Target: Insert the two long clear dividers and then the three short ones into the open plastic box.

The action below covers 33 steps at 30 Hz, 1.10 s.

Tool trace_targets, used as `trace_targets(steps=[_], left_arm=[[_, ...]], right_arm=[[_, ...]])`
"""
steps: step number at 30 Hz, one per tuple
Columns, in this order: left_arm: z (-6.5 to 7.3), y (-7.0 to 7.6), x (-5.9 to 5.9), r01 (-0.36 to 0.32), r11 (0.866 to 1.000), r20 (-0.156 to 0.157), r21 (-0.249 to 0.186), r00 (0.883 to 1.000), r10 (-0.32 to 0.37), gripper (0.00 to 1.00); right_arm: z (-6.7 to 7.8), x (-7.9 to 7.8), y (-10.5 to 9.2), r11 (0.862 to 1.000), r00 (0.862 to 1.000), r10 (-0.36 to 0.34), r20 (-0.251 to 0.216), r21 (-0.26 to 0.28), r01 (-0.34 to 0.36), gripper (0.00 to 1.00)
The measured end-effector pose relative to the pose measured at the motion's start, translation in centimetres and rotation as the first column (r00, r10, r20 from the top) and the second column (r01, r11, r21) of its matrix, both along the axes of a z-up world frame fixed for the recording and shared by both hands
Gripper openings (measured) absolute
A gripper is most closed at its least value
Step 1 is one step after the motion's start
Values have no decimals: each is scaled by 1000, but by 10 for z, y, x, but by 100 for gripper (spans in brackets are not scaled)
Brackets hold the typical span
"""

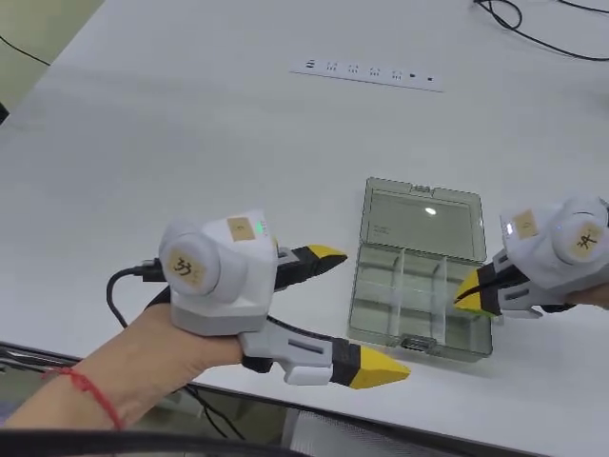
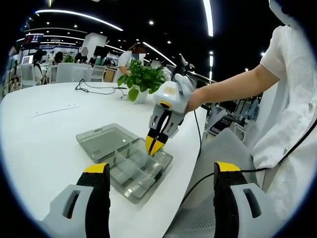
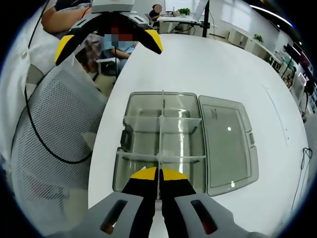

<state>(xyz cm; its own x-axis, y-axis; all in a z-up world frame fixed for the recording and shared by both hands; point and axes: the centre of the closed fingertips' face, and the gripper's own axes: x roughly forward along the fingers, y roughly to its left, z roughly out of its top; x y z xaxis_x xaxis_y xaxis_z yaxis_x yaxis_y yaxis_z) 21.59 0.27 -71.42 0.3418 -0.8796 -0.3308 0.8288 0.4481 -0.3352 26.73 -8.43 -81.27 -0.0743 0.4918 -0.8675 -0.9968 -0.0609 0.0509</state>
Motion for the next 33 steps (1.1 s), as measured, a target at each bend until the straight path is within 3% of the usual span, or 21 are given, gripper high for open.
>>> trace_targets(steps=[7, 12, 14, 17, 21, 25, 31, 33], left_arm=[[0, 2, -1, -1, 1000, -3, 1, 1000, 1, 88], [0, 10, 1, -18, 1000, -3, 5, 1000, 18, 88], [0, 15, 3, -25, 1000, -4, 10, 1000, 26, 88], [0, 21, 4, -35, 999, -1, 16, 999, 35, 88], [1, 29, 6, -50, 998, 5, 23, 999, 50, 89], [0, 34, 6, -52, 998, 9, 39, 999, 51, 91], [-4, 41, 6, -44, 996, 24, 77, 999, 42, 96], [-6, 43, 6, -39, 995, 27, 94, 999, 37, 97]], right_arm=[[5, -5, 3, 1000, 1000, -22, -7, 2, 22, 6], [23, -3, 3, 995, 997, -77, -14, 61, 78, 11], [19, 0, -2, 991, 995, -96, -8, 88, 97, 15], [39, -3, -4, 984, 991, -131, 6, 124, 129, 17], [62, -3, -9, 967, 981, -191, 31, 177, 183, 22], [84, -4, -20, 938, 961, -272, 45, 235, 254, 26], [98, -9, -43, 901, 930, -362, 64, 279, 332, 35], [99, -10, -51, 879, 911, -408, 59, 296, 375, 39]])
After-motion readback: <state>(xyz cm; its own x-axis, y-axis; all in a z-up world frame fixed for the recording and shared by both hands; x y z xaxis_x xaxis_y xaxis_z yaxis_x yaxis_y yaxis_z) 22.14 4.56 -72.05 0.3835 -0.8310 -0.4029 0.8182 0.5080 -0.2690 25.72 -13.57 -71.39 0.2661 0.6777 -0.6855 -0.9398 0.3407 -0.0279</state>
